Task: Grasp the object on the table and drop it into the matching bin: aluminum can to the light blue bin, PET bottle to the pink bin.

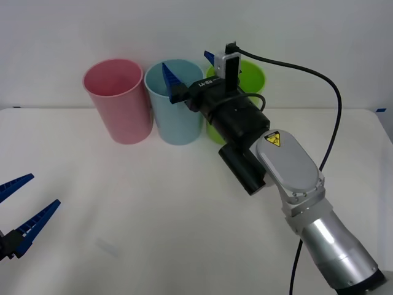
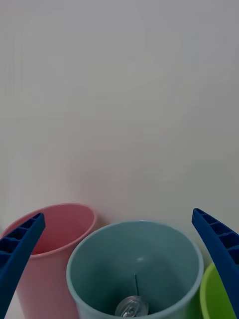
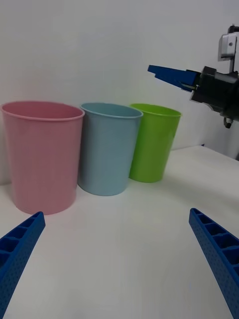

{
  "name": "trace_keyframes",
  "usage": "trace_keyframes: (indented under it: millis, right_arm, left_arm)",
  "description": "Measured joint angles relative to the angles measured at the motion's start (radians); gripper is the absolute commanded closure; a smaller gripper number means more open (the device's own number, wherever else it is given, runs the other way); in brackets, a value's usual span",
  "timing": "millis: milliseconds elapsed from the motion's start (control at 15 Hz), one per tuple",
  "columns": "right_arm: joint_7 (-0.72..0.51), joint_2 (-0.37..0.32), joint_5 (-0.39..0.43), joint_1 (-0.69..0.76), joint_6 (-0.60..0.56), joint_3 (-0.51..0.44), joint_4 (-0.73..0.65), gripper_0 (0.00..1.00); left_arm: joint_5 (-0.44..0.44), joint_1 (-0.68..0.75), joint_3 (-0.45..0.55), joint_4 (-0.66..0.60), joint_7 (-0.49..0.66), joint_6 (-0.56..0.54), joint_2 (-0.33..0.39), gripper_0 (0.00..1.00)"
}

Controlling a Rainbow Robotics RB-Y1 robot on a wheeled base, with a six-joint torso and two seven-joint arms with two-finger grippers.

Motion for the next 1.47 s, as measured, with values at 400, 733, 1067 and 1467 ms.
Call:
trace_keyframes:
  millis: [400, 733, 1067, 1467]
  right_arm:
    - [-0.003, -0.196, -0.037, 0.288, -0.073, -0.01, -0.316, 0.0]
    - [0.021, -0.287, -0.082, 0.542, -0.211, -0.152, -0.494, 0.0]
    - [0.07, -0.285, -0.167, 0.732, -0.421, -0.364, -0.557, 0.0]
    - [0.147, -0.277, -0.31, 0.915, -0.64, -0.587, -0.559, 0.0]
  left_arm:
    - [0.0, 0.0, 0.0, 0.0, 0.0, 0.0, 0.0, 0.0]
    - [0.0, 0.0, 0.0, 0.0, 0.0, 0.0, 0.0, 0.0]
    - [0.0, 0.0, 0.0, 0.0, 0.0, 0.0, 0.0, 0.0]
    - [0.0, 0.0, 0.0, 0.0, 0.0, 0.0, 0.0, 0.0]
